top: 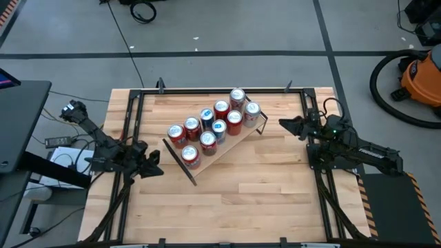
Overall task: Place canned beverage on shelf
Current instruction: Return to Home Position
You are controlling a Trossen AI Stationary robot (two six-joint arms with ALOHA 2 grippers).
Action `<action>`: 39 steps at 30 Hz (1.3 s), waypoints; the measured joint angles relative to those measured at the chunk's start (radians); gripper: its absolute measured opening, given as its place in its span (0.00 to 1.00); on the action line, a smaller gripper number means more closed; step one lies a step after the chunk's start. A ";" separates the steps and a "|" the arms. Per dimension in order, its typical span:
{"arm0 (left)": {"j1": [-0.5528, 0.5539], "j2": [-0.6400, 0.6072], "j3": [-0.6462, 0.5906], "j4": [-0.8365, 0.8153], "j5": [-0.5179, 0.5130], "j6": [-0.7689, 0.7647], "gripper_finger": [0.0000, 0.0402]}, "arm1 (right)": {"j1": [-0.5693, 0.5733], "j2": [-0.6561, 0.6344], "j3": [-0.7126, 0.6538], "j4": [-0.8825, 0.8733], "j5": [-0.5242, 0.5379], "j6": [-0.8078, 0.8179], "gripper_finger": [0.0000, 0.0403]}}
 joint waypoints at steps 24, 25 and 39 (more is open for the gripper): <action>0.000 0.000 0.000 -0.085 -0.001 0.355 0.06 | 0.000 0.000 0.000 0.000 0.000 -0.301 0.48; 0.000 0.000 0.000 -0.085 -0.001 0.355 0.06 | 0.000 0.000 0.000 0.000 0.000 -0.301 0.48; 0.000 0.000 0.000 -0.084 0.000 0.354 0.06 | 0.000 0.000 0.000 0.000 0.000 -0.301 0.48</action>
